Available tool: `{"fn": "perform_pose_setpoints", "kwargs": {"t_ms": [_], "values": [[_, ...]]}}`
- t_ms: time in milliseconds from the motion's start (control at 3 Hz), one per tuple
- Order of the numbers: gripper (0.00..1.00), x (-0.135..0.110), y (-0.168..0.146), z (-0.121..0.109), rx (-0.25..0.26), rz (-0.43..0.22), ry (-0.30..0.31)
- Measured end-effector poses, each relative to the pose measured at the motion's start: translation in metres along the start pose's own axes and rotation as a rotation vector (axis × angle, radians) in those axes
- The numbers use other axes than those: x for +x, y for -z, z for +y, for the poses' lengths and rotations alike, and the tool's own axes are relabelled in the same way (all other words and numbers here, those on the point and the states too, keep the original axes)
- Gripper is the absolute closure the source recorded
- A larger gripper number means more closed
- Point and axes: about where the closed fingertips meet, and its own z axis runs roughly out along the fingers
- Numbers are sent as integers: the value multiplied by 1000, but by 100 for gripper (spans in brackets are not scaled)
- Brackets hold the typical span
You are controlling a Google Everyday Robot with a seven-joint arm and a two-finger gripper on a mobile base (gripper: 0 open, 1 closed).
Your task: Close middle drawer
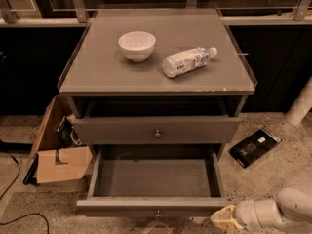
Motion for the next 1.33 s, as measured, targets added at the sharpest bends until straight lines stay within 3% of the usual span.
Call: {"fn": "perform_pose_setpoints", "kwargs": {"t_ms": [667, 1333], "values": [[100, -7, -9, -15, -1, -6, 23], [100, -23, -10, -37, 51, -8, 56]]}}
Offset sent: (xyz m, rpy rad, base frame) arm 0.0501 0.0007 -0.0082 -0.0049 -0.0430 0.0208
